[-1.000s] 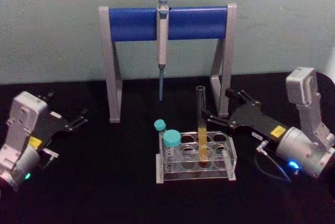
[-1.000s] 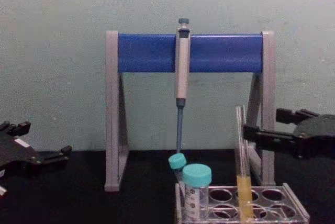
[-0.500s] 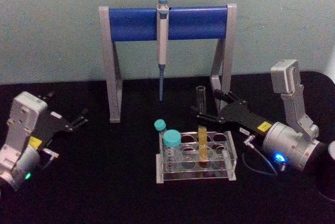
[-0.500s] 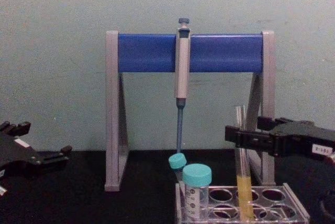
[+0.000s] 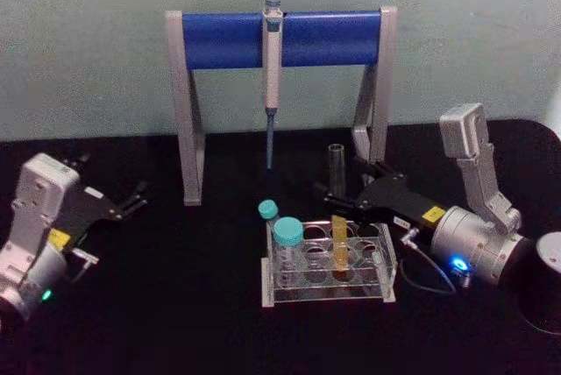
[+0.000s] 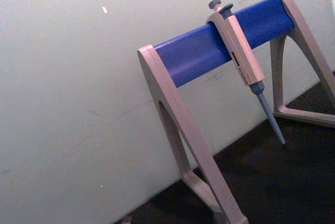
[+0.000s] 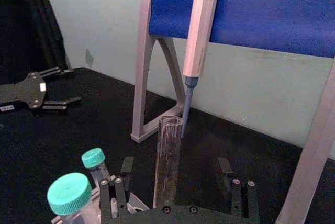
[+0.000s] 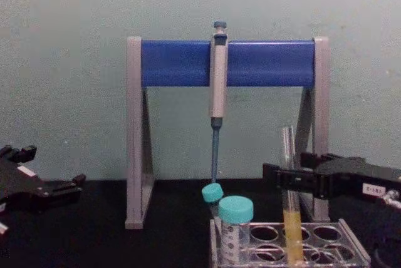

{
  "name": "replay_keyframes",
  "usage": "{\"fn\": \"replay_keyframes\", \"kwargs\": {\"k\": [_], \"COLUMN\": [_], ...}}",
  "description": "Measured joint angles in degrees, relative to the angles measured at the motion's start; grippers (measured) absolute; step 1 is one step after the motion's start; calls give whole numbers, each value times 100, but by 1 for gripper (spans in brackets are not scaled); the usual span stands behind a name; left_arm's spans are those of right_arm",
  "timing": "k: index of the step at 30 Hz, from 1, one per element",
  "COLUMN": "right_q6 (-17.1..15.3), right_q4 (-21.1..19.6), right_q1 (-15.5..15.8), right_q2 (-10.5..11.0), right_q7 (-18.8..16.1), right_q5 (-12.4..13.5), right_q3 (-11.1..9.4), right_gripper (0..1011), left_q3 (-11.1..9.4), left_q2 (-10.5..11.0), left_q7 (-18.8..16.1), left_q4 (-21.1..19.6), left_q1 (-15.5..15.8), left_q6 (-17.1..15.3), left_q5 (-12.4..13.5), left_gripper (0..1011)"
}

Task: Pick up the test tube from the test tube rack, shake it, then place it back into the test tube rack.

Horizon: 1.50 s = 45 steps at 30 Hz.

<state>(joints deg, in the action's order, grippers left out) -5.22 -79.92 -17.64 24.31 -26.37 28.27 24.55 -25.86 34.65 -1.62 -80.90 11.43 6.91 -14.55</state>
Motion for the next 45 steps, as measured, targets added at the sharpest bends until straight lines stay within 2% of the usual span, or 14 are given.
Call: {"fn": "replay_keyframes", "kwargs": {"k": [4, 20, 27, 30, 31, 32, 37, 45], "right_q6": [63, 56, 53, 51, 51, 51, 49, 48], "right_q4": [25, 13, 10, 8, 8, 7, 6, 4], "right_q1": [-7, -6, -2, -1, -1, -2, -2, -2], "right_q2": [0, 2, 2, 2, 2, 2, 2, 2], "right_q7": [-9, -8, -6, -4, -4, -4, -2, -1], "right_q5": [-71, -60, -55, -53, -53, -53, -51, -41], "right_q3": [16, 15, 11, 9, 9, 9, 9, 9], "right_gripper": [1000, 995, 836, 730, 730, 662, 531, 262], "left_q3": [0, 0, 0, 0, 0, 0, 0, 0], "left_q2": [0, 0, 0, 0, 0, 0, 0, 0], "left_q7": [0, 0, 0, 0, 0, 0, 0, 0], "left_q4": [0, 0, 0, 0, 0, 0, 0, 0], "left_q1": [0, 0, 0, 0, 0, 0, 0, 0], "left_q6": [0, 0, 0, 0, 0, 0, 0, 0], "left_q5": [0, 0, 0, 0, 0, 0, 0, 0], "left_gripper": [1001, 1001, 1001, 1001, 1001, 1001, 1001, 1001]}}
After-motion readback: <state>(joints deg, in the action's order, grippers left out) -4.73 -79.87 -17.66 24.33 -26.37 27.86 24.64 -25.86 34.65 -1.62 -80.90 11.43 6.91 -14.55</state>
